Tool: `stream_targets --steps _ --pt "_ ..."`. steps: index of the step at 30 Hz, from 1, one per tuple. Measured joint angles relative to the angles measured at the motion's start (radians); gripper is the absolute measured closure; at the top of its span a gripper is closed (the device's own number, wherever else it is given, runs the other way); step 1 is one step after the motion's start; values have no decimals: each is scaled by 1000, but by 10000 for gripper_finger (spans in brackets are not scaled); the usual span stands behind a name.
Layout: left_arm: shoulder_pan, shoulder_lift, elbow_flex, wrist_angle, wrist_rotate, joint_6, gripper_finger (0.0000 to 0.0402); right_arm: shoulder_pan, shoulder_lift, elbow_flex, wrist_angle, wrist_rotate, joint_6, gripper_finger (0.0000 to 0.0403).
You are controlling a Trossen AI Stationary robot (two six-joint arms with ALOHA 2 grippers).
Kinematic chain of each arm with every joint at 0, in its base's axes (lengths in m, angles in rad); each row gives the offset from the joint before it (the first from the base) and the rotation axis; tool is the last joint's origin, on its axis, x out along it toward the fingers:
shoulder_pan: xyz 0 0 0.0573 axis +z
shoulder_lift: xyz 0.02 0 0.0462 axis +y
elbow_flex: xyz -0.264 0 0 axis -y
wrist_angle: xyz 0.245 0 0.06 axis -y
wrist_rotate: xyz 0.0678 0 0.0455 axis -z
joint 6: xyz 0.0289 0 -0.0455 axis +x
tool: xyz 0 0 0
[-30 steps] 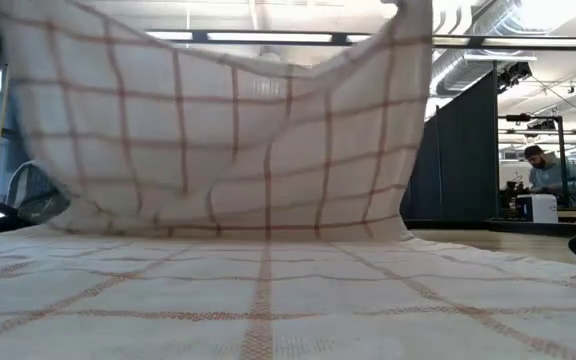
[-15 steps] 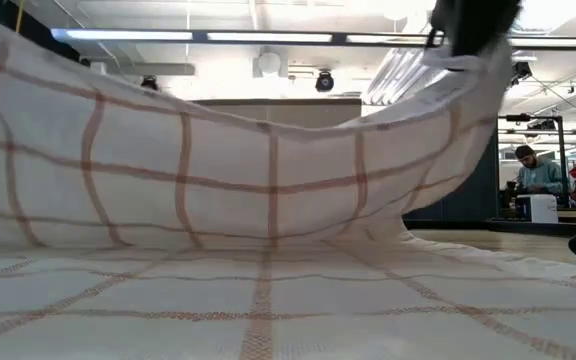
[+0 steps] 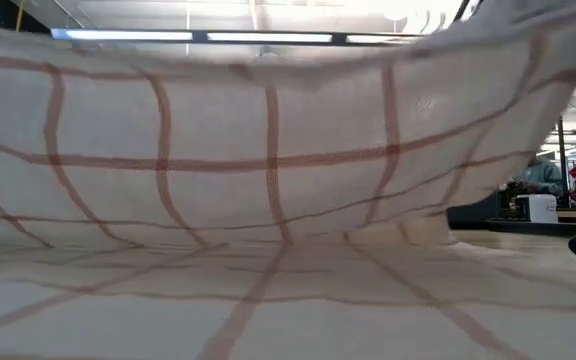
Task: Fold towel
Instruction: Fold the white patterned towel
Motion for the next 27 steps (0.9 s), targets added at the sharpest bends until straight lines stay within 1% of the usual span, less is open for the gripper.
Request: stream_targets --steps 5,9,13,17,24,27 --pt "0 53 0 43 34 0 389 30 52 0 49 -60 36 403" --pt "0 96 0 97 65 18 389 53 83 0 98 -65 73 403" --pt "0 145 0 140 123 20 389 75 90 0 142 -65 121 403" --pt "0 195 0 171 176 55 389 105 90 0 175 -65 149 403" --pt "0 257 0 168 172 89 389 126 90 0 169 -61 200 402" --pt "0 279 0 167 170 108 389 126 90 0 169 -61 209 394"
